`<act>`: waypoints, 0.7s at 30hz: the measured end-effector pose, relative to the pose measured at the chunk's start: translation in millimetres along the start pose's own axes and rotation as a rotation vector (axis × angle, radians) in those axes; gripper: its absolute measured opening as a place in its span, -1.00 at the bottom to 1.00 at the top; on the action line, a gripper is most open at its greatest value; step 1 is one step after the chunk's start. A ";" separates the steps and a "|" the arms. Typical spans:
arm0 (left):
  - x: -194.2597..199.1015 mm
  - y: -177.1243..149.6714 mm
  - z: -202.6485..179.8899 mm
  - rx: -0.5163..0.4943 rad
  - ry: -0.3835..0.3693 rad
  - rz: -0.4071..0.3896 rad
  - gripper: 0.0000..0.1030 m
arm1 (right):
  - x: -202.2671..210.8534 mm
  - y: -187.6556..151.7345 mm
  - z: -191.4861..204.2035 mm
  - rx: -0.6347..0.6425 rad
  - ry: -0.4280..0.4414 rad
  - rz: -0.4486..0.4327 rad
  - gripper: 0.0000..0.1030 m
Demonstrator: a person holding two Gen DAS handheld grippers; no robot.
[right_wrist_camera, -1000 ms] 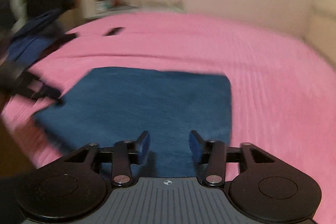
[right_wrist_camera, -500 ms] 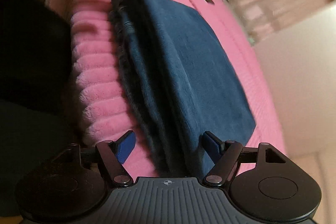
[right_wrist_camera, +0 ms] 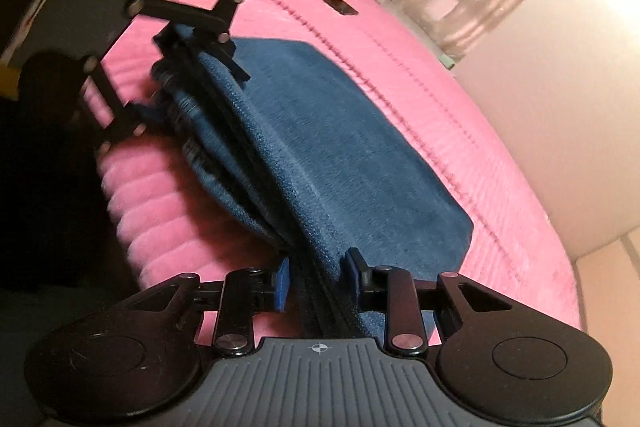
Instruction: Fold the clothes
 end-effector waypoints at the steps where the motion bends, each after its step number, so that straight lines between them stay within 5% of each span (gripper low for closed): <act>1: 1.1 0.7 3.3 0.016 -0.011 -0.002 -0.24 | 2.2 -2.6 2.6 0.015 -0.014 -0.002 -0.02; 3: 2.6 4.2 16.8 0.084 -0.050 -0.004 -0.28 | 5.9 -8.6 9.6 0.044 -0.066 -0.007 0.43; 7: 2.0 13.0 53.0 0.247 -0.163 0.010 -0.30 | -1.1 -19.4 20.6 0.143 -0.102 0.017 0.43; 11: -0.3 15.7 76.3 0.282 -0.245 0.028 -0.30 | -24.7 -28.7 14.8 0.243 -0.179 0.055 0.42; 12: -1.3 16.8 79.2 0.281 -0.265 0.033 -0.30 | -31.4 -31.9 11.9 0.265 -0.185 0.068 0.40; 14: -0.9 21.4 76.5 0.256 -0.305 0.050 -0.30 | -40.0 -37.7 3.0 0.296 -0.195 0.076 -0.18; 21: 8.8 44.7 118.4 0.231 -0.422 0.163 -0.36 | -17.1 -15.2 -52.9 0.175 -0.008 0.090 -0.44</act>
Point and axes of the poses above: each gripper's, at about its wrist camera, not at the fingertips, and x roughly against the way its jaws point, z to its left, y to its top, the point moved 6 cm from there along -x, roughly the way its jaws point, and after that the axes turned 15 degrees about x, right-handed, at the moved point
